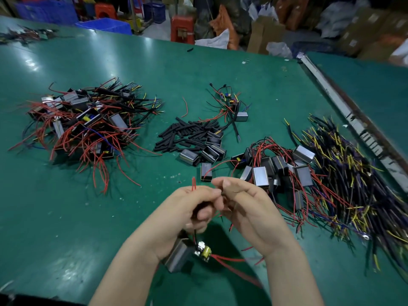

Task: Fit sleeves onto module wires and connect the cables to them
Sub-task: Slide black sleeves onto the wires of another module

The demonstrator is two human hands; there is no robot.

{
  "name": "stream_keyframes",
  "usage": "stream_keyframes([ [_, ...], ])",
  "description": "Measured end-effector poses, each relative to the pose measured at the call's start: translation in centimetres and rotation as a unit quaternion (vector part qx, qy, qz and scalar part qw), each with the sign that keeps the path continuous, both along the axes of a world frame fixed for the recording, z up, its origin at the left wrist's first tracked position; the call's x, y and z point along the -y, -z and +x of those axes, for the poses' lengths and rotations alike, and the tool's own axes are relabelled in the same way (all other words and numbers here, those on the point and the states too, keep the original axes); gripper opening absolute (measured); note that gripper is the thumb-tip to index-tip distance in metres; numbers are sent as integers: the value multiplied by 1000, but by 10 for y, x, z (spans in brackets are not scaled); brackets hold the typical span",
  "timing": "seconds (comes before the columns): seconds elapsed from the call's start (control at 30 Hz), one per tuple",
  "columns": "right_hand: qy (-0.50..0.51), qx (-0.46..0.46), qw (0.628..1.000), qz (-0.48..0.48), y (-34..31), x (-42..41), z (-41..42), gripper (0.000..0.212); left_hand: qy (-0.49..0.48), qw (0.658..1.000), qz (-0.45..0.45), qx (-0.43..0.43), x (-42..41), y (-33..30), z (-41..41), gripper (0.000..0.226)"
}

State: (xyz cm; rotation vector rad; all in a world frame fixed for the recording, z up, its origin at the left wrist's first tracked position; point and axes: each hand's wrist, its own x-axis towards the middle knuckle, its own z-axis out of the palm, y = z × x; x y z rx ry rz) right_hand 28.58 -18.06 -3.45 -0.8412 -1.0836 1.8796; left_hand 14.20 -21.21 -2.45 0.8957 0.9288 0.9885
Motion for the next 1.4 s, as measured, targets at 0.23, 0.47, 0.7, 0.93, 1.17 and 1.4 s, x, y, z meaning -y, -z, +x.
stream_keyframes([
  [0.23,94,-100,991,-8,7,3,-9,23,-20,999,3,31,0,0,7,29],
  [0.47,229,17,972,-57,11,9,-25,13,-145,962,135,-186,-2,10,21,33],
  [0.7,302,127,945,18,7,3,-15,1,-31,983,72,-164,-1,10,12,30],
  [0.93,161,283,899,292,-11,7,-4,24,-26,983,39,-179,0,2,9,51],
  [1.17,34,116,982,146,-8,11,-5,16,97,980,36,-173,7,-3,2,43],
  [1.4,229,88,969,34,6,8,-13,11,-90,961,148,-215,-1,17,12,24],
])
